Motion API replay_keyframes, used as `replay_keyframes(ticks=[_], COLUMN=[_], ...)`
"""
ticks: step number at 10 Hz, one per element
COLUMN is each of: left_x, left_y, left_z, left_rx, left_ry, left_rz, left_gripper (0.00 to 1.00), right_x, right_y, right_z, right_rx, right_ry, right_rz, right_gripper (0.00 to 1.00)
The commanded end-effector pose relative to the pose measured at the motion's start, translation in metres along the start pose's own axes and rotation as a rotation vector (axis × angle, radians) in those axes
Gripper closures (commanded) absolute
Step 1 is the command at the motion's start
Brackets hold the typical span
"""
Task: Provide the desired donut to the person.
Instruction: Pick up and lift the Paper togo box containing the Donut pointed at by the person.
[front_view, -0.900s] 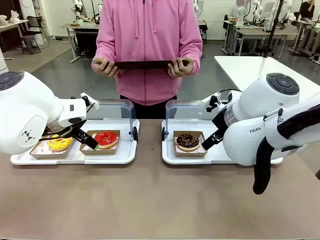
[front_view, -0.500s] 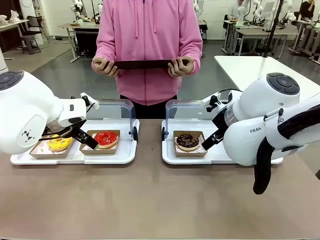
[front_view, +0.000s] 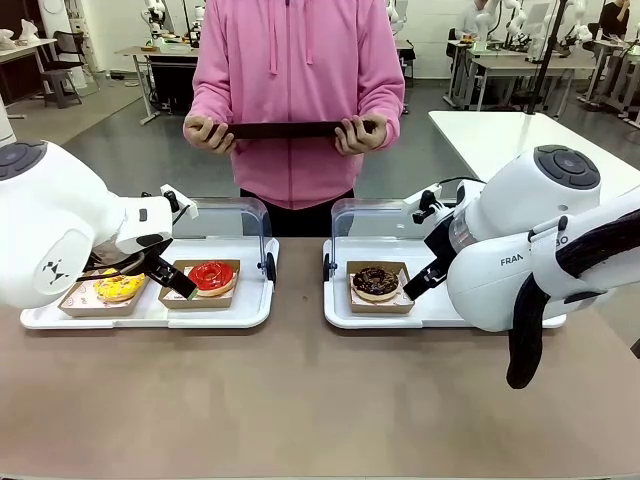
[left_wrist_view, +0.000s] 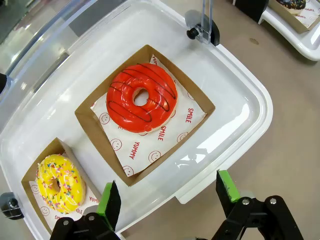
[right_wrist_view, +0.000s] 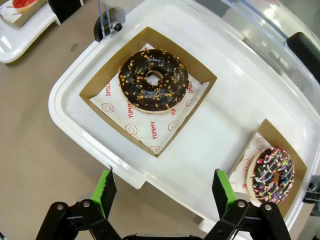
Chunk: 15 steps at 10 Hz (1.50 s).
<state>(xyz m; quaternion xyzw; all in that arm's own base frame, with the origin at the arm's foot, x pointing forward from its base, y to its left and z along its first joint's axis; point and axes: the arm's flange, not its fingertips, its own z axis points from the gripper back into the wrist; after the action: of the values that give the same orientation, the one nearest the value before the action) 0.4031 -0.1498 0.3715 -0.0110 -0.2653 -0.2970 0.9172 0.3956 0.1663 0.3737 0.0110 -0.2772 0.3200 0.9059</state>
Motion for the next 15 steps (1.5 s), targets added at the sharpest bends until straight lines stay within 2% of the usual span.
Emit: replay_keyframes(ticks=[1,7,8,9,10,13,15], left_x=[0.0,0.0,-0.008,-0.02,-0.042,-0.103,-0.143], left_y=[0.0,0.0,0.015,0.035,0.051,0.085,0.105], left_z=[0.0,0.0,0.025,0.051,0.069,0.09,0.101], left_rx=[0.0,0.0,-0.025,-0.079,-0.155,-0.195,-0.206], left_ry=[0.0,0.0,0.032,0.024,-0.004,-0.141,-0.216], left_rz=[0.0,0.0,-0.011,-0.026,-0.052,-0.147,-0.115], left_gripper=[0.0,0.0,0.0,0.0,0.0,0.0,0.0], right_x=[0.0,0.0,-0.006,-0.02,-0.042,-0.091,-0.131], right_y=[0.0,0.0,-0.023,-0.053,-0.083,-0.134,-0.147], right_z=[0.0,0.0,0.028,0.062,0.088,0.119,0.136], right_rx=[0.0,0.0,0.035,0.097,0.103,0.179,0.175], right_ry=[0.0,0.0,-0.005,0.009,0.01,-0.136,-0.271], right_rz=[0.0,0.0,0.035,0.08,0.114,0.249,0.291], right_gripper=[0.0,0.0,0.0,0.0,0.0,0.0,0.0])
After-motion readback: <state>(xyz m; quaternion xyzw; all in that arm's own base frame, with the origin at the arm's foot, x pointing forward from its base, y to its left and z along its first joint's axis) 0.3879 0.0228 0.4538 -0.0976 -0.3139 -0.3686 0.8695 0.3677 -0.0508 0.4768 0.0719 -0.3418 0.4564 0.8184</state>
